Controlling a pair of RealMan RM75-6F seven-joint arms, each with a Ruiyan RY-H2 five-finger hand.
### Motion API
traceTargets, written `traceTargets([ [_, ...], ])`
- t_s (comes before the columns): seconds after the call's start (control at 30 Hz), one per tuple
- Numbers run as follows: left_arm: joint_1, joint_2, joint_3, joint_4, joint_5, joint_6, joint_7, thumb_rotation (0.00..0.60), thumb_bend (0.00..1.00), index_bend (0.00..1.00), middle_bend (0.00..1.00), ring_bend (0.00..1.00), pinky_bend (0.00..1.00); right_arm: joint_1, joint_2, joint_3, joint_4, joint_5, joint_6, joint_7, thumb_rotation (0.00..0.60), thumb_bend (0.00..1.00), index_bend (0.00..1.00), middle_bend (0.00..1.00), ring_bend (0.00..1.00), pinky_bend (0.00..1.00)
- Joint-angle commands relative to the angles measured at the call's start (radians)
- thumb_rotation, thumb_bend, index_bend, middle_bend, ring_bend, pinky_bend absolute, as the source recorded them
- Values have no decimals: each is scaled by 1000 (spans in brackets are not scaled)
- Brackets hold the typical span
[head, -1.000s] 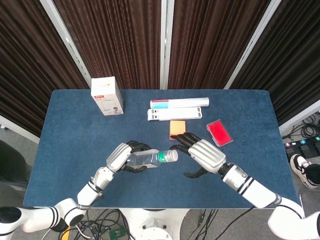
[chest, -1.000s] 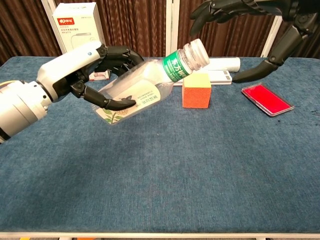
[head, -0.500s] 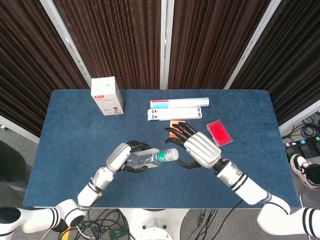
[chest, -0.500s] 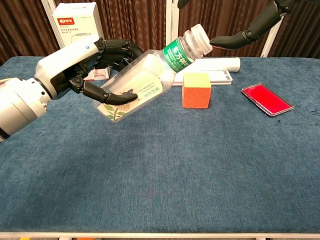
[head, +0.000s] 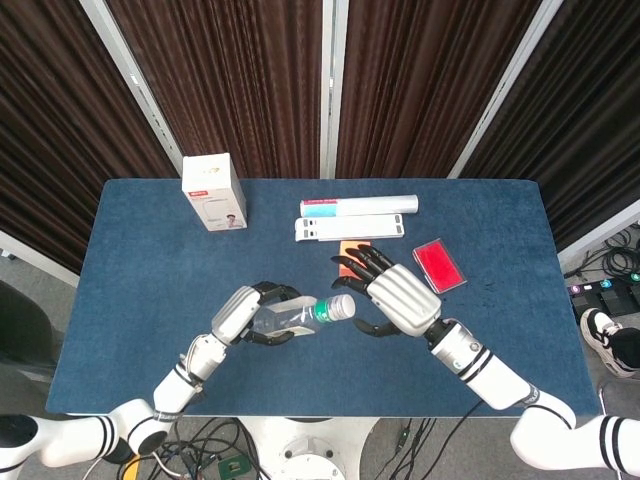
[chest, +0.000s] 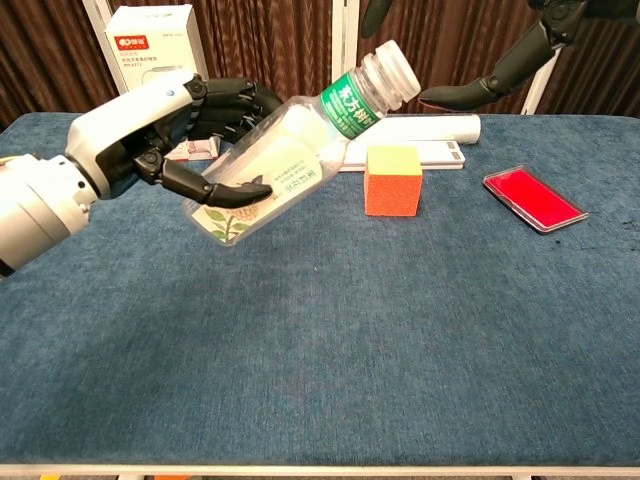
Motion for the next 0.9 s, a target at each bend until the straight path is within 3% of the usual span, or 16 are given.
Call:
traceTargets([
  [0.03,0,1,-2,-3,-3,-2,1,600,430,471,486,408,323,3,-10,4,5,4,3,-6,600,223,322,96,0,0],
  [0.43,4,14,-4,-15,-4,1,-5,600,429,466,486,408,323,16,-29,19,5,36,-3,-35,600,229,397,128,0,0],
  [0.7,9,14,0,-8,-4,3,-16,600,429,466,486,407,323,18,-33,28,0,62,1,-57,600,367,499,171,0,0],
  [0.9,11,12,3,4,-6,-1,-21,600,429,466,486,407,323,16,-26,32,-4,66,6,-54,600,400,529,182,0,0],
])
